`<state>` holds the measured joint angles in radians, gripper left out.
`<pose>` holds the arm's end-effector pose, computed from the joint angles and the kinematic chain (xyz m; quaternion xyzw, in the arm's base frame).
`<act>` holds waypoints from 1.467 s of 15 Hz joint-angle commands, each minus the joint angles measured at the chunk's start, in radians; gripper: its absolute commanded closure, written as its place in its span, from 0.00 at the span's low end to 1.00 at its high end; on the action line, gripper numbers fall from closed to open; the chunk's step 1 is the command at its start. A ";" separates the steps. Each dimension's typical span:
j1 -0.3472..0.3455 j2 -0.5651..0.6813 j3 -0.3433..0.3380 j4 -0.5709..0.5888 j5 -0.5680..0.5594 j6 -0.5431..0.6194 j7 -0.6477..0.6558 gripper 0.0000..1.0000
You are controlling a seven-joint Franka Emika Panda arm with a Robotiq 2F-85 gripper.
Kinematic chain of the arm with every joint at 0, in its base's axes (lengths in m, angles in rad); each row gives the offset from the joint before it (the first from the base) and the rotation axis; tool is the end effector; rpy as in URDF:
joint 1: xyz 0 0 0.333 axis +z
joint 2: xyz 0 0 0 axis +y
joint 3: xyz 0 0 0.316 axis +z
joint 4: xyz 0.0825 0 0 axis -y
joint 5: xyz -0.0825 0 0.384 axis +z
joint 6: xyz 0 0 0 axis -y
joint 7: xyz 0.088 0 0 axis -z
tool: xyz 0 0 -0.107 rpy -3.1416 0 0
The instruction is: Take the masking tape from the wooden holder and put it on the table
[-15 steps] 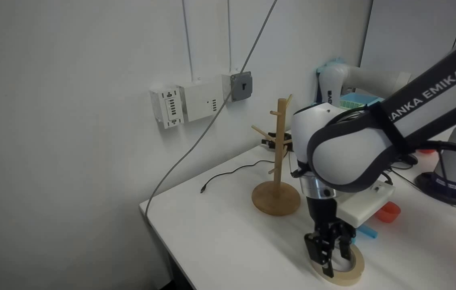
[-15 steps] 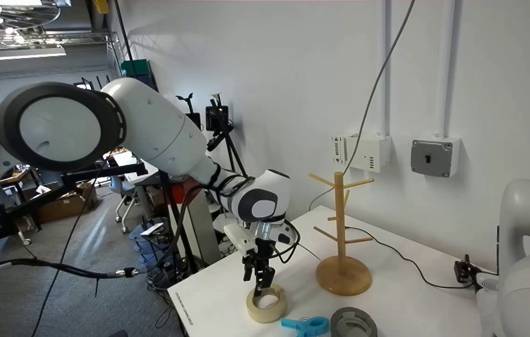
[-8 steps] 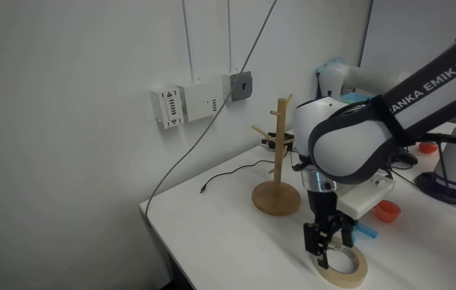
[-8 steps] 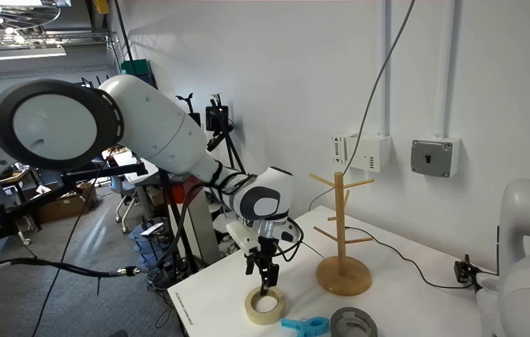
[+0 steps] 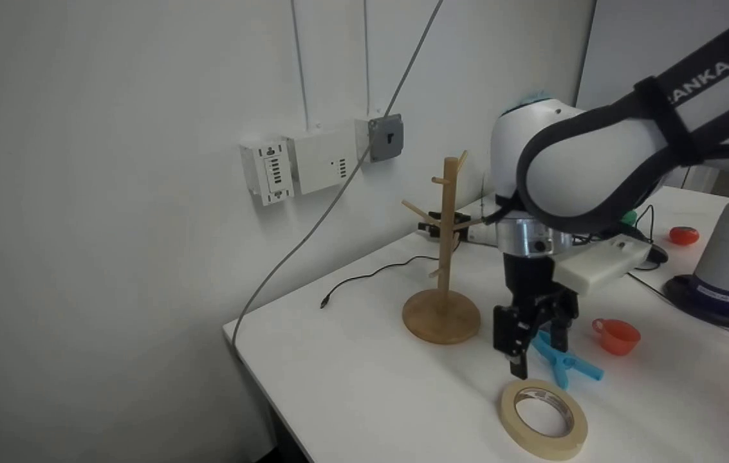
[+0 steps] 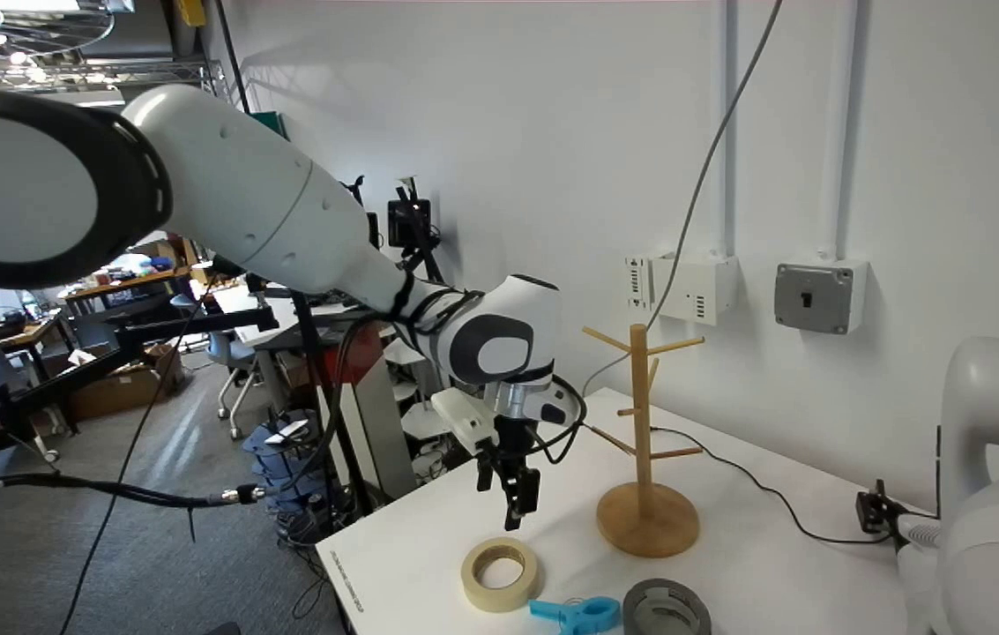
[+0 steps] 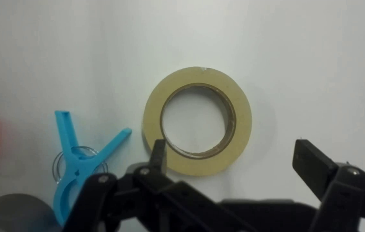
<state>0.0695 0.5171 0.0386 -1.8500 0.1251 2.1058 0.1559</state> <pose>0.6091 0.0710 0.2246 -0.9877 0.0635 0.1367 0.0413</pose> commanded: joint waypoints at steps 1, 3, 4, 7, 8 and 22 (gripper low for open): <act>-0.017 -0.132 -0.006 -0.109 0.004 0.053 -0.026 0.00; -0.020 -0.187 -0.010 -0.148 0.008 0.073 -0.025 0.00; -0.019 -0.212 -0.012 -0.166 0.006 0.088 -0.022 0.00; -0.014 -0.290 -0.018 -0.229 -0.009 0.151 -0.013 0.00; -0.011 -0.316 -0.020 -0.250 -0.019 0.180 -0.006 0.00; -0.022 -0.603 -0.017 -0.494 -0.007 0.481 0.001 0.00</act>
<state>0.0627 -0.0017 0.0200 -2.2615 0.1127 2.5312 0.1578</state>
